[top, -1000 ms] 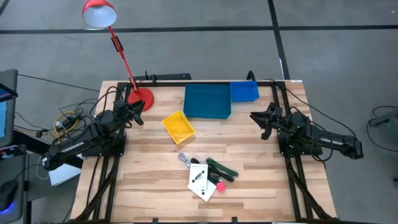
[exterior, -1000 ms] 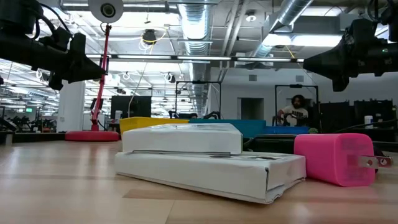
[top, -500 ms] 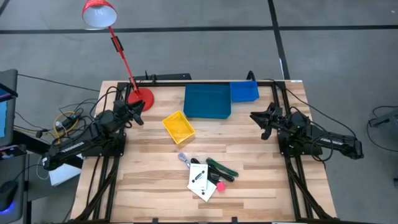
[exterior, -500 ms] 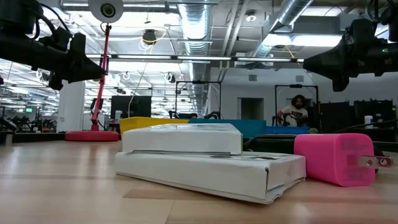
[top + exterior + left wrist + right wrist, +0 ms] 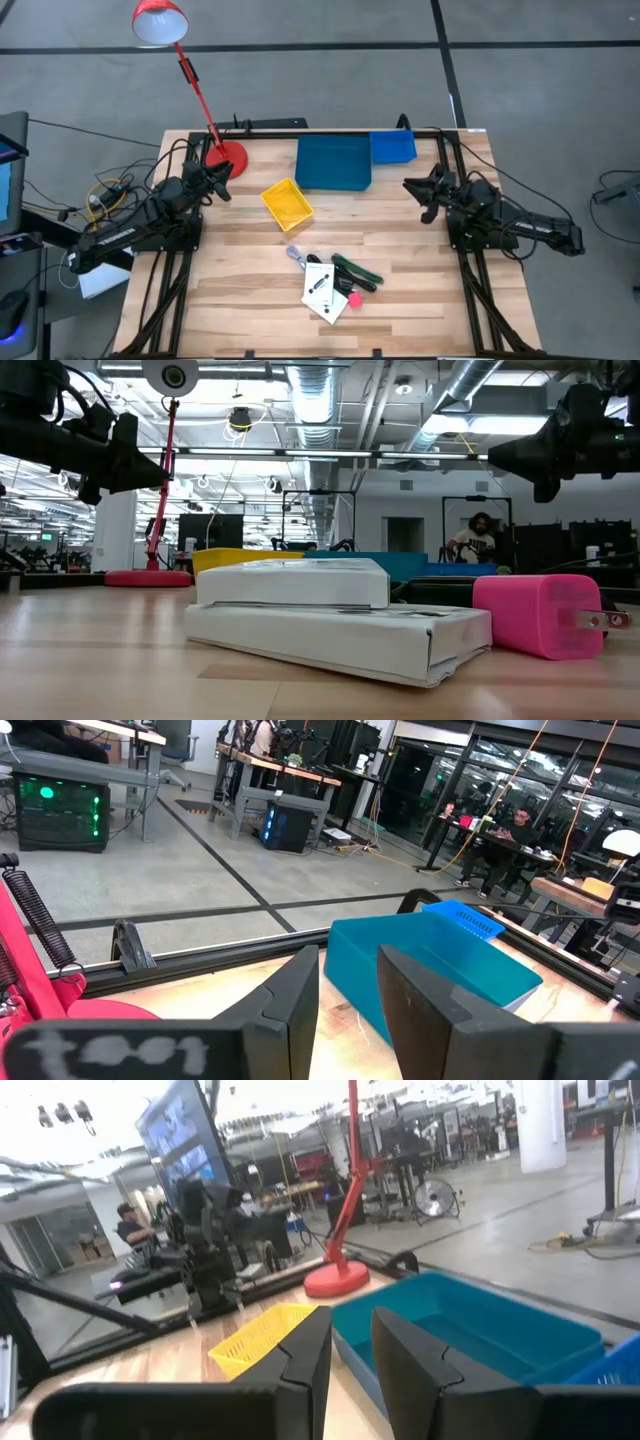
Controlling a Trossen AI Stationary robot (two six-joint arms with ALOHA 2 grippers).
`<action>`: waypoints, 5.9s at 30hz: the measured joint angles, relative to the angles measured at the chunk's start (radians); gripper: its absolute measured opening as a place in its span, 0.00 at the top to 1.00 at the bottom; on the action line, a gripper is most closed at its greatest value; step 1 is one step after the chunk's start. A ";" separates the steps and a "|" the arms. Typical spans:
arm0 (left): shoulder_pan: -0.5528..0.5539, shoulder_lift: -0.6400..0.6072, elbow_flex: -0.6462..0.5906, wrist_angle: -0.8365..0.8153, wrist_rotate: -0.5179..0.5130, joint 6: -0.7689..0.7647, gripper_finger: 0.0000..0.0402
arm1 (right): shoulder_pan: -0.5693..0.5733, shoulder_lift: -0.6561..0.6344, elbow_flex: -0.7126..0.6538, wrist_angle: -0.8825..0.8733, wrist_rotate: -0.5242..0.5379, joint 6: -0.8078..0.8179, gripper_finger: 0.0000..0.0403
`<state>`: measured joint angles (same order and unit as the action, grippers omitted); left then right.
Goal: Pick and place items into bin
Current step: Put the green charger cable into the dark blue bin
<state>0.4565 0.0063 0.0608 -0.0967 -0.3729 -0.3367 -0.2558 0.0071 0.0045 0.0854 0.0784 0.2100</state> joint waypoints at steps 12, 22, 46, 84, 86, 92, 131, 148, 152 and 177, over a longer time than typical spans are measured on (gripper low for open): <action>0.000 0.000 0.000 0.000 0.000 0.000 0.77 | 0.009 0.000 0.000 0.132 -0.008 0.027 0.83; 0.000 0.000 0.000 0.000 0.000 0.000 0.77 | 0.106 0.107 0.086 -0.027 -0.082 -0.048 0.83; 0.000 0.000 0.000 -0.001 0.000 0.000 0.77 | 0.436 0.775 0.341 -0.265 -0.080 -0.047 0.83; 0.000 0.000 0.000 -0.001 0.000 0.000 0.77 | 0.626 1.287 0.540 -0.169 -0.273 0.105 0.83; 0.000 0.000 0.000 -0.001 0.000 0.000 0.77 | 0.626 1.291 0.557 -0.186 -0.272 0.105 0.83; 0.000 0.000 0.000 -0.001 0.000 0.000 0.77 | 0.626 1.291 0.565 -0.232 -0.249 0.106 0.83; 0.000 0.000 0.000 -0.001 0.000 0.000 0.77 | 0.764 1.291 0.564 -0.279 -0.020 0.132 0.69; 0.000 0.000 0.000 -0.001 0.000 0.000 0.77 | 0.764 1.497 0.563 -0.178 -0.063 0.165 0.69; 0.000 0.000 0.000 -0.001 0.000 0.000 0.77 | 0.764 1.504 0.564 -0.166 -0.077 0.165 0.69; 0.000 0.000 0.000 -0.001 0.000 0.000 0.77 | 0.764 1.504 0.564 -0.155 -0.076 0.149 0.72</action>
<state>0.4567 0.0066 0.0608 -0.0978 -0.3733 -0.3367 0.5083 1.5108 0.5682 -0.0700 0.0025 0.3588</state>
